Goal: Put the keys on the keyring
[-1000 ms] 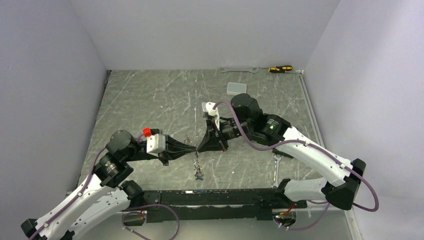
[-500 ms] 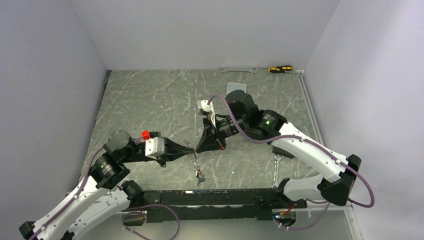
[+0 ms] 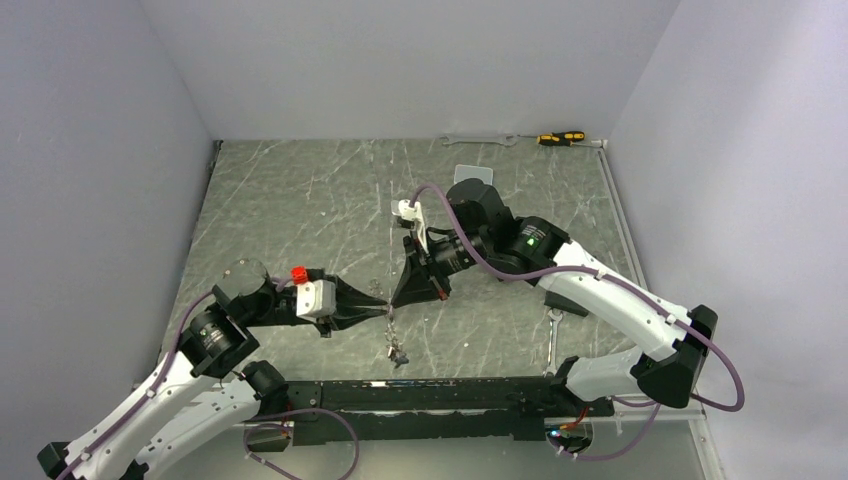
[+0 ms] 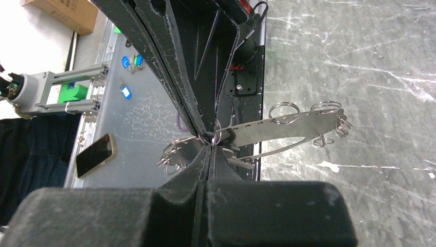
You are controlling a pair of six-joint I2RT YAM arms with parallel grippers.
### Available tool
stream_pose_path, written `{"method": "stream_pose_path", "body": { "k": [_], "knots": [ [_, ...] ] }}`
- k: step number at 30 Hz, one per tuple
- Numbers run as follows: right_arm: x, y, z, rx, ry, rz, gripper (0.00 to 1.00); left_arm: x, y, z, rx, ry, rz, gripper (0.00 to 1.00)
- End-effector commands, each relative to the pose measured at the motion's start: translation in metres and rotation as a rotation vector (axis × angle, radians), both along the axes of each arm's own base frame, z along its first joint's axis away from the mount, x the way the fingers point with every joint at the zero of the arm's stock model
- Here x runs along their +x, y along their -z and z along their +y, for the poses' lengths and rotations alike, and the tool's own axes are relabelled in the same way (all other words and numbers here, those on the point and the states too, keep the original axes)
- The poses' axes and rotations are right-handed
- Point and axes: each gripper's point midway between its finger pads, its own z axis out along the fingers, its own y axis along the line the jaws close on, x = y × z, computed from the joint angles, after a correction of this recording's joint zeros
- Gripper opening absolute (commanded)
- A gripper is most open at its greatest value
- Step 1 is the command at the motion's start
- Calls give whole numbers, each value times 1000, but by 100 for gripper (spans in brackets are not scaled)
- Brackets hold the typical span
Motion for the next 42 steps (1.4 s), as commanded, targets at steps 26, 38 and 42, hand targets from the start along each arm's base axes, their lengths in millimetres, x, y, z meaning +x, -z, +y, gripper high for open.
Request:
{"method": "stream_pose_path", "body": {
  "k": [26, 38, 42],
  "knots": [
    [60, -11, 2, 27, 302, -233, 0, 68, 1, 68, -1, -609, -6, 100],
    [117, 14, 31, -81, 464, -263, 0, 91, -11, 114, -203, -917, 66, 100],
    [129, 27, 61, -107, 447, -246, 0, 96, -4, 117, -148, -946, 71, 99]
  ]
}}
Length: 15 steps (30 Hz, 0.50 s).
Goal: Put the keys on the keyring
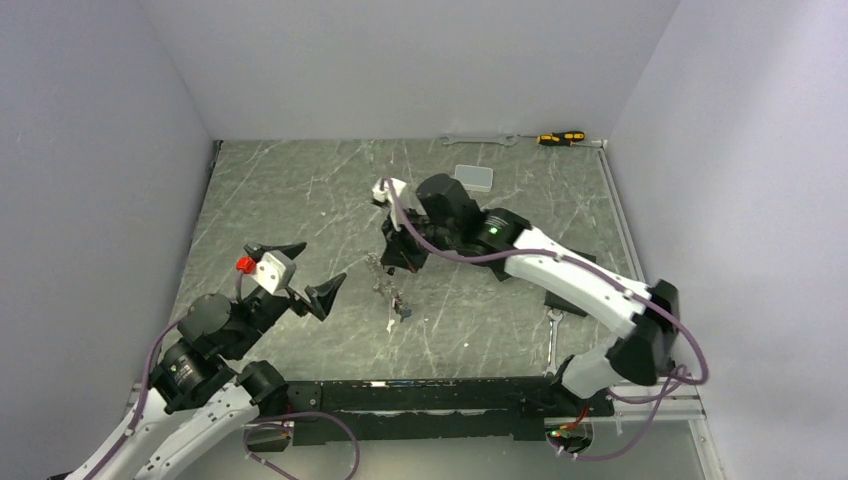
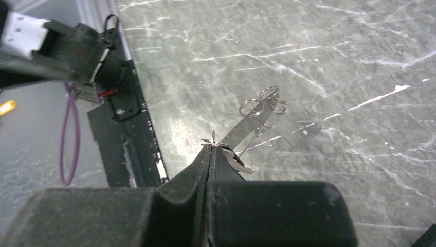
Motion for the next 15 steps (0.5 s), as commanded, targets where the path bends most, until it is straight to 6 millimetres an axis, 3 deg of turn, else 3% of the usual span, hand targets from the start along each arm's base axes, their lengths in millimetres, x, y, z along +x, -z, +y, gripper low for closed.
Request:
{"method": "stream_pose_path", "body": {
  "k": [1, 5, 9, 11, 15],
  "knots": [
    [23, -30, 41, 82, 11, -71, 0, 11, -4, 11, 2, -88, 11, 99],
    [32, -42, 77, 72, -6, -92, 0, 16, 2, 19, 65, -130, 36, 99],
    [42, -45, 99, 70, 12, -96, 0, 12, -8, 32, 45, -172, 14, 100],
    [54, -27, 97, 29, 78, -68, 0, 7, -11, 37, 42, -169, -10, 99],
    [69, 45, 71, -136, 159, 55, 0, 0, -16, 45, 24, -174, -55, 97]
  ]
}}
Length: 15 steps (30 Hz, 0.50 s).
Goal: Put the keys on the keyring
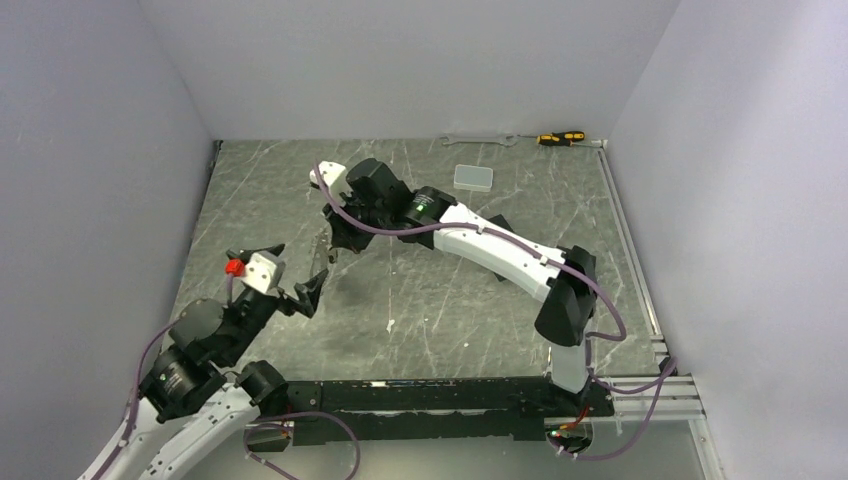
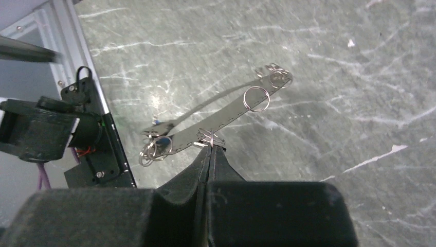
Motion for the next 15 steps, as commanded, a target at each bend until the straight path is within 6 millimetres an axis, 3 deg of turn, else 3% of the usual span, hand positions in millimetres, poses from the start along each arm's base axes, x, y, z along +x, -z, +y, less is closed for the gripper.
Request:
{"method": "stream_pose_path", "body": {
  "k": [1, 6, 9, 12, 15],
  "knots": [
    [23, 65, -34, -152, 129, 111, 0, -8, -27, 17, -32, -33, -93, 96],
    [-5, 154, -73, -353, 79, 260, 0, -6, -25, 18, -14, -44, -85, 95],
    [-15, 186, -95, -449, 78, 316, 0, -3, -22, 13, 3, -32, -64, 94],
    [-18, 198, -111, -506, 97, 317, 0, 0, -19, 10, 20, -26, -43, 93],
    [-16, 194, -118, -531, 107, 300, 0, 3, -16, 8, 28, -26, -32, 93]
  ]
}}
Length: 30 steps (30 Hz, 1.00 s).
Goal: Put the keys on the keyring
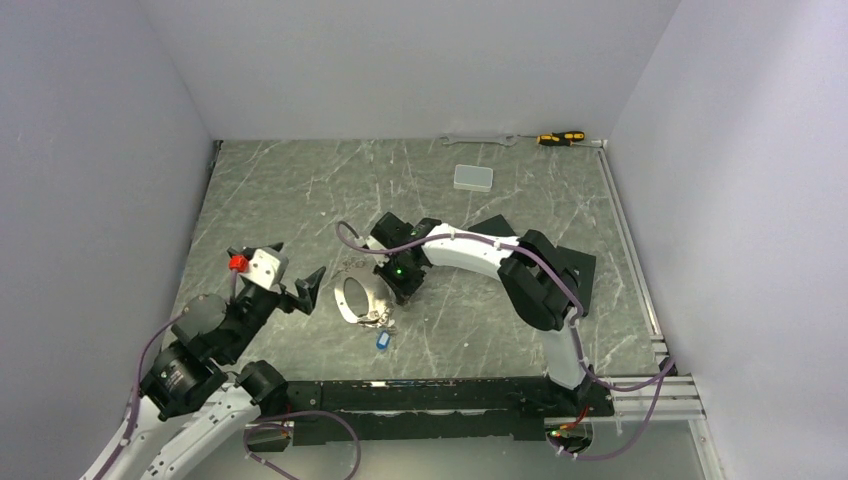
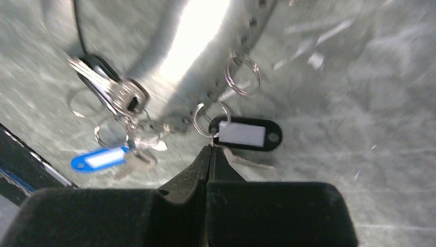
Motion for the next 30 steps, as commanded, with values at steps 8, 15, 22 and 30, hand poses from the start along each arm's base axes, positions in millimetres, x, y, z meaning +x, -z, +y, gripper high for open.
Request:
{"method": "stream_pose_path", "body": {
  "k": [8, 15, 22, 30],
  "knots": [
    [14, -25, -11, -79, -12, -82, 0, 6, -9, -1, 17, -5, -2, 93],
    [10, -10, -16, -84, -11, -73, 7, 9, -7, 4, 24, -36, 1, 93],
    [18, -5, -23, -96, 27, -106, 29, 16, -1, 8, 43, -77, 20, 93],
    [45, -33, -37, -68, 130, -222, 33, 19, 4, 9, 58, -91, 29, 96]
  ]
}}
